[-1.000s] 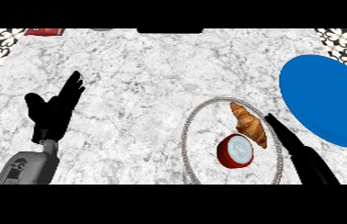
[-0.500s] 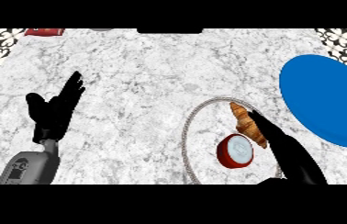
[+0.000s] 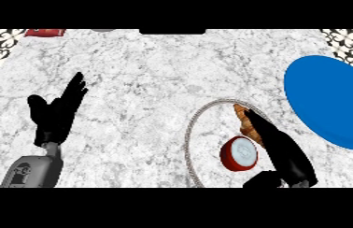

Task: Pick the can from the placemat and place it in the plate

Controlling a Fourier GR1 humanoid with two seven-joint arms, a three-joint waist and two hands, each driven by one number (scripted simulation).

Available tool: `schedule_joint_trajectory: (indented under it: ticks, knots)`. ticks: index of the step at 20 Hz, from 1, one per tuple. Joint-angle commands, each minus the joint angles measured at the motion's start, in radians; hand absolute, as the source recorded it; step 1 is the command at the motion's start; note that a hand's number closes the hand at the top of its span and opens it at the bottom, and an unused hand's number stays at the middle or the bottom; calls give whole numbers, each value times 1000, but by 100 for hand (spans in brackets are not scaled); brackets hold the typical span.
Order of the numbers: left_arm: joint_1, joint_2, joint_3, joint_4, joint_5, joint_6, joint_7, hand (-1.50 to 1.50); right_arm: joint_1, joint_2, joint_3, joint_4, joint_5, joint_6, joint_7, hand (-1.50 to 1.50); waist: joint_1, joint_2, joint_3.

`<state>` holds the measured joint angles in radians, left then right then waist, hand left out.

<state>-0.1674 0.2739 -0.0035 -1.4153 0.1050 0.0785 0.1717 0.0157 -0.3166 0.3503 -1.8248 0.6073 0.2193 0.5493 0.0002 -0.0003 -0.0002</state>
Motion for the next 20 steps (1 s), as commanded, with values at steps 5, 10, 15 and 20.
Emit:
schedule_joint_trajectory:
  ticks: [5, 10, 15, 20]
  knots:
    - [47, -23, 4, -108, -24, -21, 55, 0, -110, 83, -10, 152, 73, 48, -5, -150, 6, 0, 0]
    - [21, -15, 65, -26, -11, -52, 10, 0, -81, 81, 22, 101, 73, 152, 8, 150, 2, 0, 0]
    - [92, -55, 8, -101, -68, -18, 24, 0, -102, 144, 87, 208, 146, 57, -100, 150, 8, 0, 1]
    - [-11, -14, 86, -14, -37, -77, 17, 0, -66, 168, 52, 161, 143, 57, -106, 150, 0, 0, 0]
